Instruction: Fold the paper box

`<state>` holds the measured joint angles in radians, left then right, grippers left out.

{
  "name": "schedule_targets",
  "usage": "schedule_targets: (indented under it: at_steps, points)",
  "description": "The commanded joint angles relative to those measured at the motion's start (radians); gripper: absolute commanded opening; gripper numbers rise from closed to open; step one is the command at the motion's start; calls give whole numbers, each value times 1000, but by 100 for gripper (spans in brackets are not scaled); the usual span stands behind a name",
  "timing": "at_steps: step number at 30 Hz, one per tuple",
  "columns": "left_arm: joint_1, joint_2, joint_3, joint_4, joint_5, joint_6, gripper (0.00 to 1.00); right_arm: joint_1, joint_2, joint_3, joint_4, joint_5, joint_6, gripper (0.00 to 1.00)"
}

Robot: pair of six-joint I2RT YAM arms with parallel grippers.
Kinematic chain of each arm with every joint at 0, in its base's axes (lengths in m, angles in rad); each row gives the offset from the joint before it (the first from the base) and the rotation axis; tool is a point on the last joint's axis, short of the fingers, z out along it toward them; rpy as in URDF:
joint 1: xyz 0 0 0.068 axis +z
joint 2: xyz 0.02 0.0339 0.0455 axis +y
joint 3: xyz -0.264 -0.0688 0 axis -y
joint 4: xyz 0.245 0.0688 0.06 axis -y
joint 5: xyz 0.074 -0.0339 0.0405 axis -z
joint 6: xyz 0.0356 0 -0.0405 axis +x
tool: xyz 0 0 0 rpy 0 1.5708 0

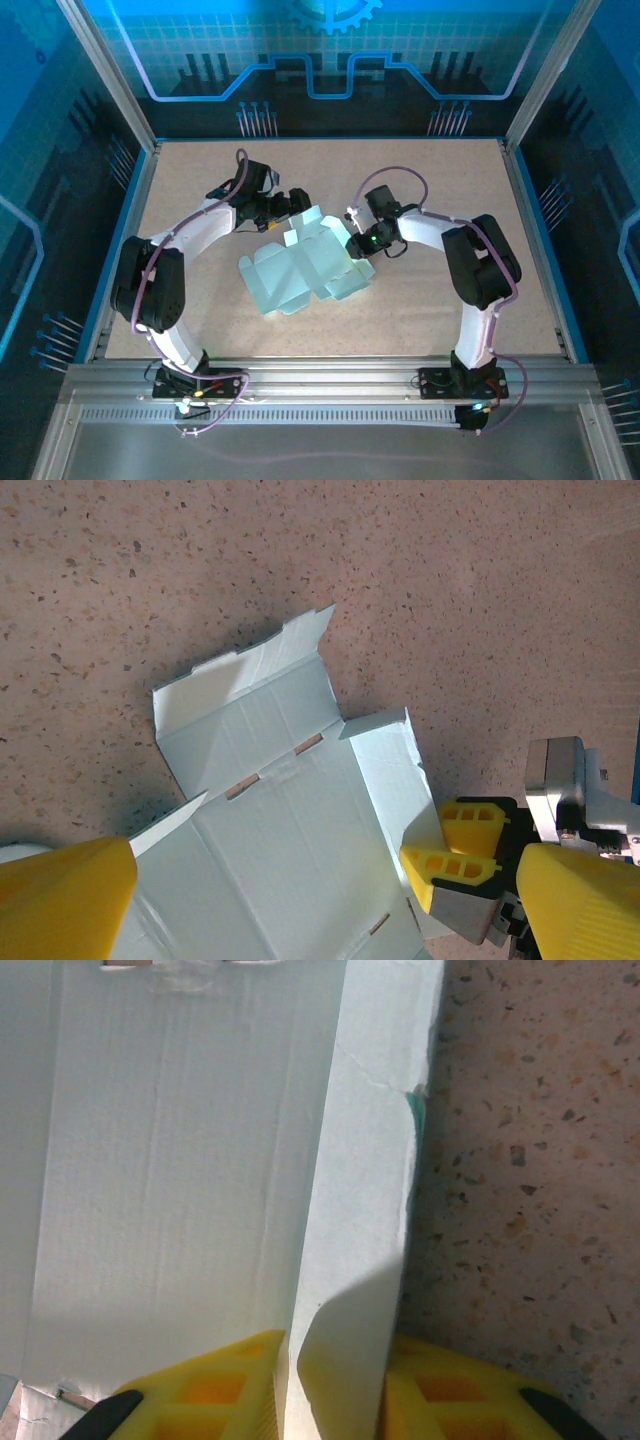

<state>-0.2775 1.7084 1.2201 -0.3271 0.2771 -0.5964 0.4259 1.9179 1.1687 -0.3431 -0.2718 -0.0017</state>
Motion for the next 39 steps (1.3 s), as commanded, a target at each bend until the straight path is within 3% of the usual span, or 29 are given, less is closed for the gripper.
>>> schedule_targets:
  at_steps: [1, 11, 17, 19, 29, 35, 39]
  points:
    - [8, 5, 7, -13, 19, 3, 99, -3, -9, -14, -4, -30, -13, 27]
    - [8, -4, -3, -17, 10, 3, 99, -9, -58, -53, 36, -125, -8, 30]
    - [-15, -89, -141, 41, 38, -40, 93, -9, -66, -53, 40, -125, -6, 7]
    - [-47, -109, -198, 49, 40, -55, 92, -9, -66, -50, 37, -115, -5, 4]
    - [-216, -154, -385, 191, 0, -208, 84, 4, -72, -38, 13, -54, -7, 5]
    - [-231, -40, -394, 255, 30, -266, 73, 10, -73, -36, 12, -65, -13, 10]
    - [-230, 11, -369, 167, -14, -293, 69, 10, -75, -45, 15, -77, -16, 17]
